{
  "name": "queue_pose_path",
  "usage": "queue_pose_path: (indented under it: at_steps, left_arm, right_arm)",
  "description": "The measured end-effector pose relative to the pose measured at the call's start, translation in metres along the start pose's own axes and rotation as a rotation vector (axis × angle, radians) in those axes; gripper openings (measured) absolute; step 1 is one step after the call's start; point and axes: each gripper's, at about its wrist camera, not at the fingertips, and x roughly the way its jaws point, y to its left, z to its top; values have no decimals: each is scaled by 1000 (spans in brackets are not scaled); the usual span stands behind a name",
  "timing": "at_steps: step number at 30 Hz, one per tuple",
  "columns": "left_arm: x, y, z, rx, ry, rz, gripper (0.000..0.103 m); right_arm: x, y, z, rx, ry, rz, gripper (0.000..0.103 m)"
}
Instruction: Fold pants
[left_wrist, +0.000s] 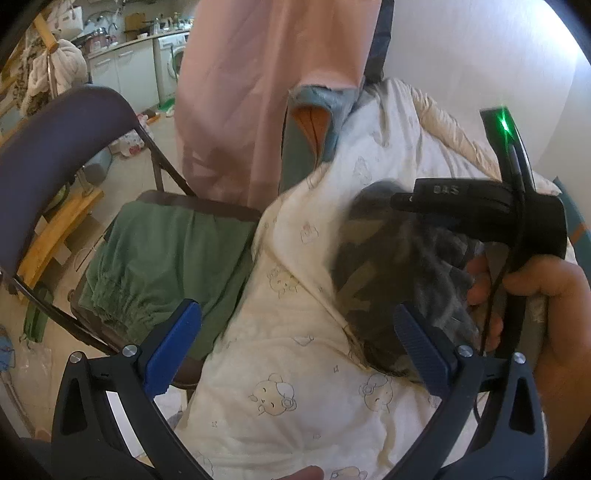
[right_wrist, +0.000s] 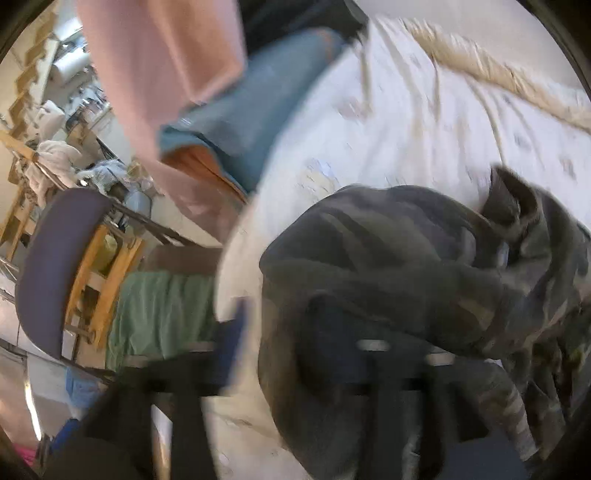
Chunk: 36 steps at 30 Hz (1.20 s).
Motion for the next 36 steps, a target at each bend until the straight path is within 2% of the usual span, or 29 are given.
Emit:
queue_pose_path:
  at_steps: [1, 5, 10, 12, 15, 16, 19, 20, 21, 22, 23, 27, 29, 33, 35, 36]
  left_arm:
    - [3, -2, -1, 12, 9, -2, 103]
    - [8, -12, -8, 47, 33, -12, 103]
    - [14, -28, -19, 83, 75, -61, 103]
    - [19, -33, -25, 99, 99, -74, 103]
    - [28, -36, -34, 93, 145, -84, 103]
    - [31, -38, -36, 90, 157, -85, 103]
    - [37, -47, -42, 125, 155, -69, 103]
    - [39, -49, -43, 134, 153, -66, 103]
    - [40, -50, -43, 141, 154, -64, 103]
    - [43, -51, -43, 144, 157, -60, 103]
    - [45, -50, -43, 144, 160, -58, 103]
    - [47, -45, -42, 133, 158, -34, 103]
    - [47, -43, -41, 129, 161, -30, 103]
    - [43, -40, -42, 110, 180, -45, 102]
    - [40, -38, -40, 110, 175, -44, 103]
    - [37, -34, -38, 102, 170, -44, 102]
  right_arm:
    - [-4, -8, -6, -5, -8, -26, 74]
    - [-46, -57, -43, -39, -24, -79, 74]
    - [-88, -110, -111, -146, 6, -284, 81]
    - [-88, -128, -148, -227, 71, -367, 81]
    - [-78, -135, -181, -296, 151, -353, 81]
    - [-73, -135, -188, -314, 162, -359, 80]
    - [-48, -131, -206, -413, 150, -449, 80]
    - [-39, -131, -208, -443, 154, -489, 74]
    - [-29, -133, -209, -453, 165, -524, 61]
    - [-23, -138, -210, -433, 189, -519, 16]
    - [-20, -144, -210, -377, 218, -486, 5]
    - [-43, -122, -225, -356, 186, -346, 3]
    - [-63, -104, -240, -328, 181, -213, 3]
    - [-99, -39, -279, -302, 168, 56, 3]
    - [-109, -6, -294, -275, 165, 217, 3]
    - [-111, 18, -303, -261, 173, 335, 3]
